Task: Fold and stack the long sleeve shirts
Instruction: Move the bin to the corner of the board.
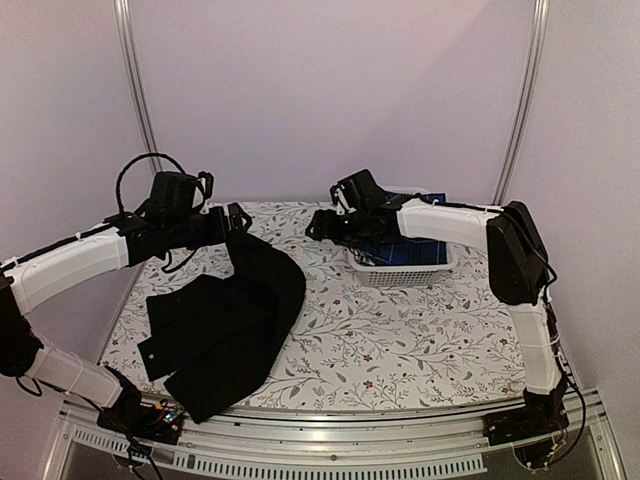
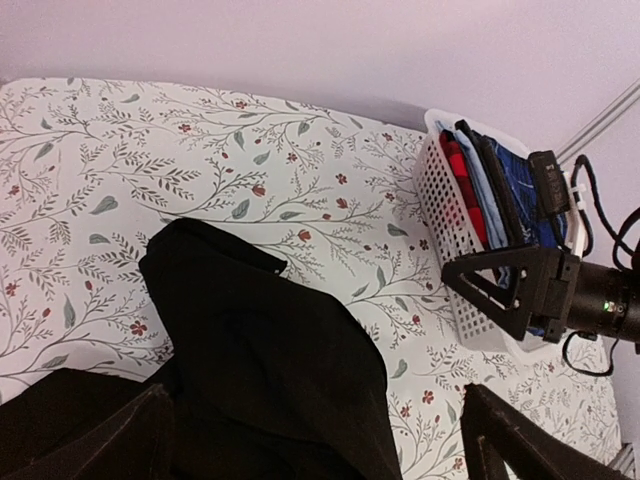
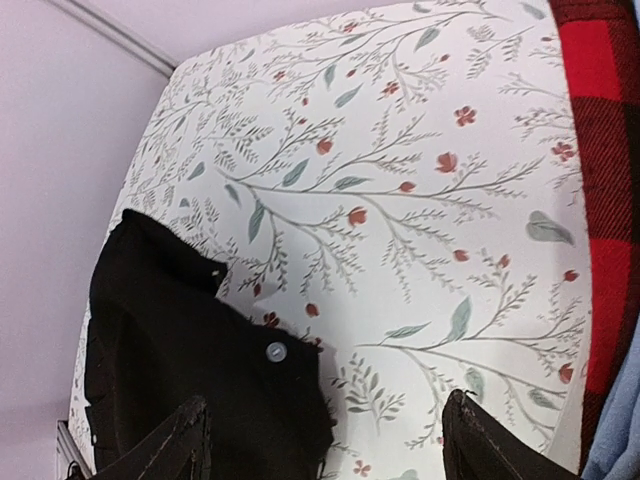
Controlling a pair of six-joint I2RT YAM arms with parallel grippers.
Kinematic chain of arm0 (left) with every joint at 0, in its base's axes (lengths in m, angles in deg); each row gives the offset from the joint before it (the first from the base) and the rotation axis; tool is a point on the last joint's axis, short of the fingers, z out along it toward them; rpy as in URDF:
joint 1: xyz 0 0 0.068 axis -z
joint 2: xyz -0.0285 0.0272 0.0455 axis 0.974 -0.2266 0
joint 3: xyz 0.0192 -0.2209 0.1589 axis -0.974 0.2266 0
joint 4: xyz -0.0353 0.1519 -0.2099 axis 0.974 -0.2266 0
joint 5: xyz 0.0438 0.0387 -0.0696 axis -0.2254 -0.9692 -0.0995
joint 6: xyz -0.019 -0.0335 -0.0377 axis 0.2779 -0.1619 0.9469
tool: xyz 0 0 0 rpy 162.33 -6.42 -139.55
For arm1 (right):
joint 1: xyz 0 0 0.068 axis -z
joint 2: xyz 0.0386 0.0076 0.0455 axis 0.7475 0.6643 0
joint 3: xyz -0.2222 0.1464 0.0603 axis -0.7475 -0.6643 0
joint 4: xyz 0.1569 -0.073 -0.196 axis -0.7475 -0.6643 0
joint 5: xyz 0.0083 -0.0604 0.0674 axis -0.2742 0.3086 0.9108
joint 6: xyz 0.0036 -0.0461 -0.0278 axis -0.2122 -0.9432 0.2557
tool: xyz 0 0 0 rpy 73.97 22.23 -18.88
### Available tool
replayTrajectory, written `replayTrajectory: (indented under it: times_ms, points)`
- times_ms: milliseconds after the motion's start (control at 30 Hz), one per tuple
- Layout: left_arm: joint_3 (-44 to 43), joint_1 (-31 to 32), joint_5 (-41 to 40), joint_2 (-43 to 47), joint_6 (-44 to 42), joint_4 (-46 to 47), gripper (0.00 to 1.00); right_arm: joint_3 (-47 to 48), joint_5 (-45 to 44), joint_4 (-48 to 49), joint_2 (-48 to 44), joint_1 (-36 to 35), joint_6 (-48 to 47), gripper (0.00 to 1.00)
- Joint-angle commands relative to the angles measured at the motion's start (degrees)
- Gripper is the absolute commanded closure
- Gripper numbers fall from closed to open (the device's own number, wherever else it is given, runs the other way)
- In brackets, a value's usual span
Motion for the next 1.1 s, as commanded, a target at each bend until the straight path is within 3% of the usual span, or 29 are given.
replayTrajectory:
  times_ms: [0,767,1067]
  points:
    - [-0.3,-0.4,0.8,1.2,-0.1,-0.1,0.00,-2.6,-8.4,-7.0,3.2,5.1,0.0,0.22]
    - [0.8,-0.3,2.1,0.5,0.2,0.0,0.00,3.7,-20.7,-9.0,8.2,19.5,4.5,0.22]
    - [1.9,-0.4,2.9,-1.4,1.1,0.0,0.00,2.8,-18.5,-9.1,5.8,22.2,1.0,0.21]
